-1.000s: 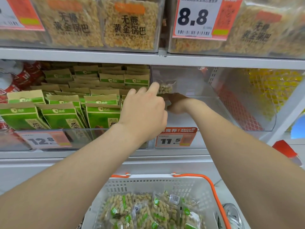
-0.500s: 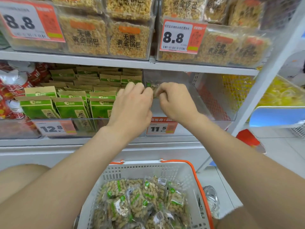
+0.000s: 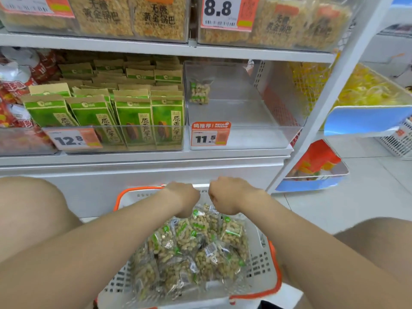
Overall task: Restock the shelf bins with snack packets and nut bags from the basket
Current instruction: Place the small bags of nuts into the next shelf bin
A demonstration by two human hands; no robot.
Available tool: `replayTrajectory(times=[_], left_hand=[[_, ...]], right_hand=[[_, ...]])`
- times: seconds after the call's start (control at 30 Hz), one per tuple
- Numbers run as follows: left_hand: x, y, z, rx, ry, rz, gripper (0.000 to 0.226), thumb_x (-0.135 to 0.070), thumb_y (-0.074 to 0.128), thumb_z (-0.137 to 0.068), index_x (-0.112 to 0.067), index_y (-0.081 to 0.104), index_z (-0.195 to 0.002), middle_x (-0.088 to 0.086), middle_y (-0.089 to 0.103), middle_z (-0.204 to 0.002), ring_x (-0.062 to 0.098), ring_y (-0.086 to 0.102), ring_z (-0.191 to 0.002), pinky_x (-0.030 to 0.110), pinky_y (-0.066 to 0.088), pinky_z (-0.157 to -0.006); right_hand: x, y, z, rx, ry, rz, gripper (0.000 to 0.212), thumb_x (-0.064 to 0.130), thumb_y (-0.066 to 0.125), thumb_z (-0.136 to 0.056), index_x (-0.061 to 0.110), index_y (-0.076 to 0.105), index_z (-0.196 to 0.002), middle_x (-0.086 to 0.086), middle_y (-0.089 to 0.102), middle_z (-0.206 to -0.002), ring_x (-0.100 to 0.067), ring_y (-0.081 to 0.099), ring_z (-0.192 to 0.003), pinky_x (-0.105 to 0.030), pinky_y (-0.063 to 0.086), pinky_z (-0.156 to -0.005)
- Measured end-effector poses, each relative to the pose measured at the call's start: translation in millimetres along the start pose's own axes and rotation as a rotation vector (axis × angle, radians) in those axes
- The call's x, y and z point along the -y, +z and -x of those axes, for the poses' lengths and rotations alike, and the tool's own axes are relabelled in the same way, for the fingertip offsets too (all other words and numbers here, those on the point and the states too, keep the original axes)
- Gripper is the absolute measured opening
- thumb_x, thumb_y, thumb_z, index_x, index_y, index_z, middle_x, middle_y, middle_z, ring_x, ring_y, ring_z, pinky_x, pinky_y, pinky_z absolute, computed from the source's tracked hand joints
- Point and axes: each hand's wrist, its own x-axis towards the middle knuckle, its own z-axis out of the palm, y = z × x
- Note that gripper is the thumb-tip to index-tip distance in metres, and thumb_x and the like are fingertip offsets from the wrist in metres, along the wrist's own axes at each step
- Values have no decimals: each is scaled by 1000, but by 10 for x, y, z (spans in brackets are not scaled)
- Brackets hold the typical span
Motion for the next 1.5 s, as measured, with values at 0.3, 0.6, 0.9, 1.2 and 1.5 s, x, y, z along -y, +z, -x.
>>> replayTrajectory(times=[0.3, 0.6, 0.9, 1.2, 1.5], left_hand=[[-311, 565, -786, 37, 121, 44, 88, 7, 59, -91, -17, 17, -165, 10, 32, -160, 35, 50, -133, 42, 48, -90], [-348, 786, -994, -35, 98, 120, 52, 1, 61, -96, -8, 45, -145, 14, 47, -135, 34, 53, -116, 43, 47, -95], [-59, 521, -789, -81, 61, 512, 26, -23, 67, -99, -23, 60, -124, -1, 68, -117, 24, 64, -106, 40, 54, -92], [180, -486, -72, -169, 110, 1236, 20, -30, 53, -109, -28, 66, -124, 7, 69, -93, 17, 62, -75, 39, 55, -74], [144, -924, 454, -472, -43, 1537, 24, -26, 65, -102, -10, 81, -92, 17, 78, -92, 25, 76, -80, 48, 67, -69]], right_hand=[[-207, 238, -284, 125, 41, -44, 28, 15, 50, -99, 17, 43, -72, -4, 45, -88, -31, 58, -85, -35, 43, -66], [-356, 239, -537, 128, 110, -147, 27, 3, 49, -90, 18, 41, -69, -3, 48, -80, -28, 52, -70, -34, 43, -62], [-272, 36, -387, 164, 112, -164, 39, 4, 51, -94, 12, 62, -131, -11, 57, -130, -34, 63, -114, -50, 57, -94], [-373, -591, 31, 1, 168, -575, 49, 27, 64, -96, 23, 45, -141, -13, 65, -128, -29, 63, -101, -36, 50, -81], [-418, -704, 241, -186, 154, -1135, 42, 14, 76, -94, 16, 48, -125, -12, 72, -113, -26, 74, -98, -44, 63, -87]])
